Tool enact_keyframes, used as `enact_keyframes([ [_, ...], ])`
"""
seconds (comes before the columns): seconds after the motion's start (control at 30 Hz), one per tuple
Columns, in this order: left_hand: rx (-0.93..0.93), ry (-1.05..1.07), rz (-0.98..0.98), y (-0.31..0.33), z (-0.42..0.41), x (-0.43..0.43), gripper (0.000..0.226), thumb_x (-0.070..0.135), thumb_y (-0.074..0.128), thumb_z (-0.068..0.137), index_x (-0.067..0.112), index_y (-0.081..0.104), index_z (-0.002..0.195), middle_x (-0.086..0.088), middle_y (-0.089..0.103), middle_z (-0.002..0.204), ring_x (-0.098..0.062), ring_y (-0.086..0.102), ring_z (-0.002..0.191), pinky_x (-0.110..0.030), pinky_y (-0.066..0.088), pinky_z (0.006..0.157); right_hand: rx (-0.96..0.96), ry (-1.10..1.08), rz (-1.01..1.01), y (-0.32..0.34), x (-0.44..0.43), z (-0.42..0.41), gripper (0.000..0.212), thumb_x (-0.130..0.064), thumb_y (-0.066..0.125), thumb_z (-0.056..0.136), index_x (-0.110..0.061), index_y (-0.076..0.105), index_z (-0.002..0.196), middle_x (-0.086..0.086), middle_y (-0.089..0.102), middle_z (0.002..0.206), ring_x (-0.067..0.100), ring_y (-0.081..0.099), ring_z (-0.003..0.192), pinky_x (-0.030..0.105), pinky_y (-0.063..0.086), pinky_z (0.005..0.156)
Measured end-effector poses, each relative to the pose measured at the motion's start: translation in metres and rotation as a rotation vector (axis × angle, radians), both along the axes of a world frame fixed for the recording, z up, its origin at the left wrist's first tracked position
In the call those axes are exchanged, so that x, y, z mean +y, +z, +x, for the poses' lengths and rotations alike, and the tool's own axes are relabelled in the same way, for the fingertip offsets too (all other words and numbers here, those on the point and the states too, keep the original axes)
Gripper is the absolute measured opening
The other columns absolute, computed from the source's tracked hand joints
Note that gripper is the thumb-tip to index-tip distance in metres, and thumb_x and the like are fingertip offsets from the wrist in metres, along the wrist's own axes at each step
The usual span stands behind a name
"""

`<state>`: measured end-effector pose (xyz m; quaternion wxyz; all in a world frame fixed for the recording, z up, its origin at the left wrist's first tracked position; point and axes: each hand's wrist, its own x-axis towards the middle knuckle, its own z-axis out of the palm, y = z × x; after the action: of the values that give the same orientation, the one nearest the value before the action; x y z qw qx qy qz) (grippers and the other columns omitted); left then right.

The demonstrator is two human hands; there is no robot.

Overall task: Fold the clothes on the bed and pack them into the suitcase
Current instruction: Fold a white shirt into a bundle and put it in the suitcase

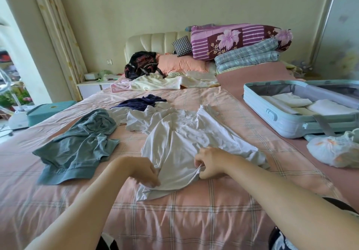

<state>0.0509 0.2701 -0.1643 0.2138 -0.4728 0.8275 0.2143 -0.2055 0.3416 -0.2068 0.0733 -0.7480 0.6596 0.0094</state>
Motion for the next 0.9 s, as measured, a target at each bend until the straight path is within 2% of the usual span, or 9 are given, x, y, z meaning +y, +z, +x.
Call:
enact_keyframes([
  [0.1, 0.195, -0.165, -0.326, -0.009, -0.015, -0.001, 0.046, 0.06, 0.079, 0.066, 0.034, 0.061, 0.099, 0.014, 0.053, 0.102, -0.007, 0.051, 0.093, -0.026, 0.047, 0.082, 0.153, 0.027, 0.06, 0.002, 0.003, 0.0, 0.07, -0.038, 0.072, 0.071, -0.04, 0.043, 0.135, -0.002, 0.038, 0.134, 0.018, 0.034, 0.128, 0.041, 0.032, 0.11],
  [0.2, 0.116, -0.293, -0.278, -0.028, -0.031, 0.005, 0.071, 0.049, 0.084, 0.064, 0.037, 0.049, 0.125, 0.007, 0.039, 0.125, -0.014, 0.036, 0.117, -0.035, 0.041, 0.101, 0.304, -0.068, 0.061, 0.003, 0.004, -0.004, 0.083, -0.018, 0.069, 0.078, -0.034, 0.025, 0.147, 0.006, 0.029, 0.143, 0.027, 0.031, 0.136, 0.047, 0.035, 0.109],
  [0.3, 0.136, -0.288, -0.366, -0.038, -0.042, 0.004, 0.041, 0.011, 0.067, 0.08, 0.027, 0.058, 0.117, 0.004, 0.048, 0.119, -0.018, 0.047, 0.113, -0.027, 0.043, 0.093, 0.347, -0.198, -0.031, 0.005, 0.009, -0.015, 0.062, -0.002, 0.061, 0.085, -0.021, 0.036, 0.139, 0.01, 0.038, 0.136, 0.031, 0.048, 0.12, 0.044, 0.047, 0.09],
  [0.4, 0.177, -0.246, -0.364, -0.027, -0.043, 0.001, 0.027, -0.005, 0.045, 0.083, 0.018, 0.06, 0.084, 0.008, 0.051, 0.082, -0.012, 0.048, 0.077, -0.016, 0.039, 0.066, 0.282, -0.19, -0.039, 0.019, 0.015, -0.025, 0.026, 0.001, 0.05, 0.089, -0.016, 0.058, 0.108, 0.003, 0.056, 0.1, 0.026, 0.056, 0.089, 0.034, 0.045, 0.071],
  [0.53, 0.017, -0.108, 0.082, -0.005, -0.036, 0.004, 0.023, 0.004, 0.052, 0.087, 0.011, 0.07, 0.1, -0.001, 0.065, 0.087, -0.013, 0.061, 0.08, -0.02, 0.047, 0.066, 0.105, -0.194, 0.198, 0.036, 0.024, -0.016, 0.019, -0.002, 0.054, 0.08, -0.016, 0.05, 0.068, 0.004, 0.055, 0.074, 0.023, 0.051, 0.069, 0.029, 0.038, 0.057],
  [0.6, -0.08, -0.02, 0.535, 0.007, -0.038, 0.011, 0.022, 0.016, 0.061, 0.091, 0.023, 0.069, 0.11, 0.007, 0.072, 0.093, -0.016, 0.068, 0.093, -0.026, 0.055, 0.071, -0.094, -0.208, 0.529, 0.035, 0.032, -0.011, 0.012, -0.007, 0.056, 0.084, -0.015, 0.061, 0.077, 0.004, 0.061, 0.076, 0.021, 0.056, 0.064, 0.026, 0.045, 0.054],
  [0.7, -0.037, -0.127, 0.605, 0.019, -0.055, 0.009, 0.024, 0.034, 0.06, 0.096, 0.031, 0.066, 0.118, 0.008, 0.07, 0.113, -0.017, 0.066, 0.1, -0.03, 0.052, 0.081, -0.534, -0.249, 0.857, 0.039, 0.038, -0.01, 0.022, -0.026, 0.05, 0.098, -0.017, 0.07, 0.102, 0.002, 0.071, 0.088, 0.021, 0.067, 0.067, 0.032, 0.058, 0.051],
  [0.8, 0.228, -0.11, 0.442, 0.025, -0.083, -0.001, 0.025, 0.027, 0.055, 0.101, 0.024, 0.064, 0.123, 0.0, 0.07, 0.12, -0.02, 0.069, 0.098, -0.024, 0.052, 0.069, -0.682, -0.282, 0.507, 0.047, 0.024, -0.025, 0.027, -0.029, 0.048, 0.101, -0.017, 0.069, 0.112, 0.004, 0.072, 0.106, 0.023, 0.071, 0.079, 0.032, 0.057, 0.054],
  [0.9, 0.487, -0.109, 0.238, 0.029, -0.117, -0.014, 0.018, 0.022, 0.056, 0.1, 0.025, 0.066, 0.115, 0.003, 0.073, 0.111, -0.016, 0.073, 0.091, -0.021, 0.049, 0.065, -0.583, -0.357, 0.049, 0.055, 0.008, -0.052, 0.022, -0.014, 0.051, 0.093, -0.025, 0.07, 0.093, 0.0, 0.072, 0.093, 0.017, 0.068, 0.071, 0.022, 0.047, 0.049],
])
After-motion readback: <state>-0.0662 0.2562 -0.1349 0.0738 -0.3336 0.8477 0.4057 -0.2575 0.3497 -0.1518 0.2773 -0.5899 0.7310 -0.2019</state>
